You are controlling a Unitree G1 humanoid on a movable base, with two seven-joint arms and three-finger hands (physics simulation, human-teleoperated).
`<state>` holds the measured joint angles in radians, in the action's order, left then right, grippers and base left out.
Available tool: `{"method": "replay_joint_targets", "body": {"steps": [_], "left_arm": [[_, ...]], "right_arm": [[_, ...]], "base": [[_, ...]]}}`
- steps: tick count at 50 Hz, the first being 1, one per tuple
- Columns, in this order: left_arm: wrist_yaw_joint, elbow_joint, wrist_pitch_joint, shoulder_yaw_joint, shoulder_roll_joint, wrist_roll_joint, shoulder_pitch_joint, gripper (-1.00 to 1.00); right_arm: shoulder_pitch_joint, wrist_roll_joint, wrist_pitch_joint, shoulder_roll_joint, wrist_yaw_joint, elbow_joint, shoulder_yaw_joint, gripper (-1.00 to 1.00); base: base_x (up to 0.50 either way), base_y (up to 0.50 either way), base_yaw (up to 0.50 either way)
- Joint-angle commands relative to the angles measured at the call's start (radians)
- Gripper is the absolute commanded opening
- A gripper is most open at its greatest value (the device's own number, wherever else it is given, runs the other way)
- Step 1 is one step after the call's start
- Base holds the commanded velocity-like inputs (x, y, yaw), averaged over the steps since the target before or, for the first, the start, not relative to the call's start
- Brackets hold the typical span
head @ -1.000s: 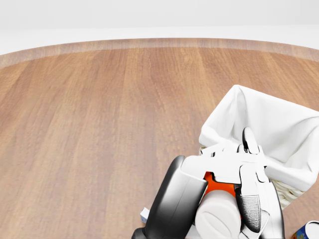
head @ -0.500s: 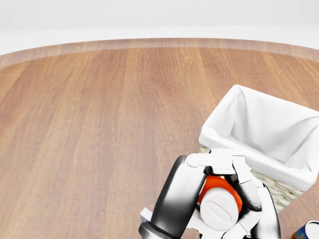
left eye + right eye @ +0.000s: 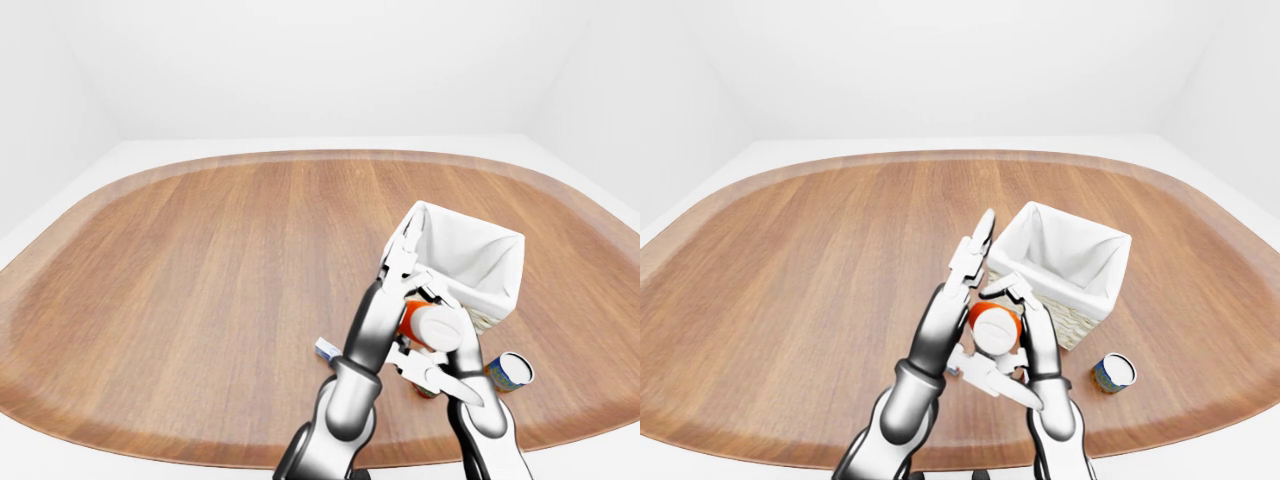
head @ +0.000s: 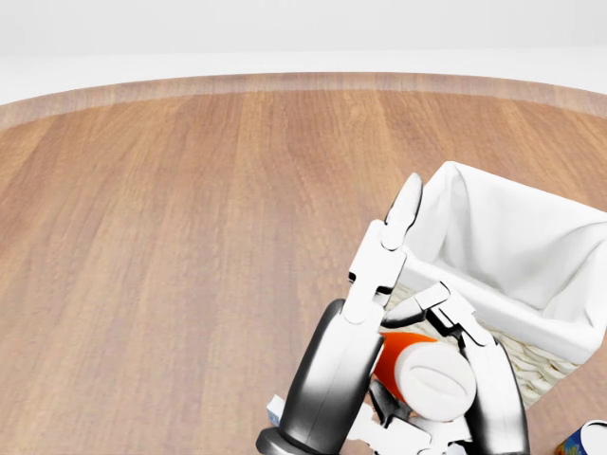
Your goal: Pick up the ketchup, and put it in the basket.
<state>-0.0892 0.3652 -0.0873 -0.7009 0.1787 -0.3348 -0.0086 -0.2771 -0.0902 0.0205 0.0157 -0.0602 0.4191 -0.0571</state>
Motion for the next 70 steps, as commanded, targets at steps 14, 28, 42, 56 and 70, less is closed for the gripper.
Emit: {"method": "replay_joint_targets", "body": {"steps": [14, 28, 42, 56, 70], "left_arm": [[0.053, 0.264, 0.0, 0.071, -0.092, 0.021, 0.028, 1.0], [0.114, 0.468, 0.0, 0.187, -0.146, 0.03, 0.038, 1.0], [0.152, 0.44, 0.0, 0.448, -0.187, 0.152, 0.086, 1.0], [0.223, 0.305, 0.0, 0.798, -0.208, 0.297, 0.13, 1.0], [0.27, 0.207, 0.0, 0.935, -0.197, 0.349, 0.166, 1.0]], "right_arm": [[0.036, 0.008, -0.008, -0.007, 0.039, -0.009, -0.007, -1.0], [0.071, 0.009, -0.013, -0.009, 0.034, -0.067, 0.02, -1.0], [0.081, 0.0, 0.004, -0.009, 0.027, -0.074, 0.048, -1.0], [0.081, -0.015, 0.015, -0.012, 0.03, -0.062, 0.031, -1.0], [0.081, -0.026, 0.013, -0.013, 0.045, -0.066, 0.003, -1.0]], "base": [[0.0, 0.0, 0.0], [0.0, 0.0, 0.0], [0.0, 0.0, 0.0], [0.0, 0.0, 0.0], [0.0, 0.0, 0.0]]}}
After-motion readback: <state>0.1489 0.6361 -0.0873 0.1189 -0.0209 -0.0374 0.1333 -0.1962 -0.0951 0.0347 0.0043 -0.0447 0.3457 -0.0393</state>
